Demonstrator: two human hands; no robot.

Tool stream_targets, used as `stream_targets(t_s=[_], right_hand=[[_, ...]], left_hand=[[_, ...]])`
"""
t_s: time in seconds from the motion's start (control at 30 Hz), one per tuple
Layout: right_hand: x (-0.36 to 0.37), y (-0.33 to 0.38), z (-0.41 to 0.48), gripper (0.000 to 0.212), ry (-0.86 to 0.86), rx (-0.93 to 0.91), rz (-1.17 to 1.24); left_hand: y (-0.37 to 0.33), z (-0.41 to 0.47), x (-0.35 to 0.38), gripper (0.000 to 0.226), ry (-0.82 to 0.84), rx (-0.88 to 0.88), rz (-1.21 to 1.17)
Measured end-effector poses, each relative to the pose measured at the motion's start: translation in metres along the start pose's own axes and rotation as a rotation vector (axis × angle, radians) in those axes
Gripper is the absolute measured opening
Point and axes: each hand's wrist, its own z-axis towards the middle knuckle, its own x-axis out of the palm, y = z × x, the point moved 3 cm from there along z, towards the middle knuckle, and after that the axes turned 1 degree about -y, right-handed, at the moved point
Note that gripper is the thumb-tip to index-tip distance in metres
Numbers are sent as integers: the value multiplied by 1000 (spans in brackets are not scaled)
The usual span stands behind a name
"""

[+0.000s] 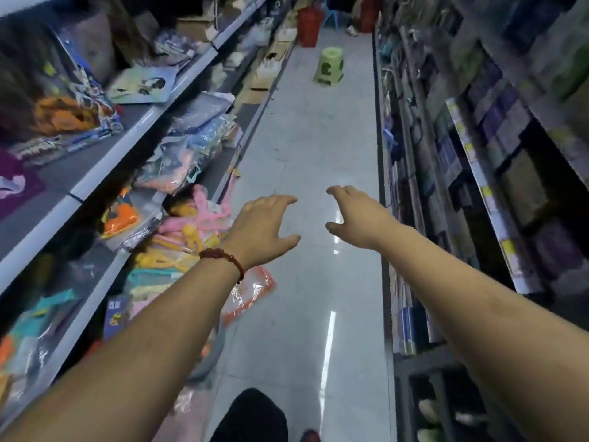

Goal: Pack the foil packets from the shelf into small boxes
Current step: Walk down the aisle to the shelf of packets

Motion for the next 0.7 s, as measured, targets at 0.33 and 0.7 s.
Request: stream_targets(t_s=[0.33, 0.7], right_hand=[[-34, -76, 305, 75, -9, 125, 16], [-98, -185, 611, 74, -71, 192, 29]], left_hand=[[138, 325, -6, 76, -4, 69, 11], [227, 646, 2, 74, 69, 153, 14]])
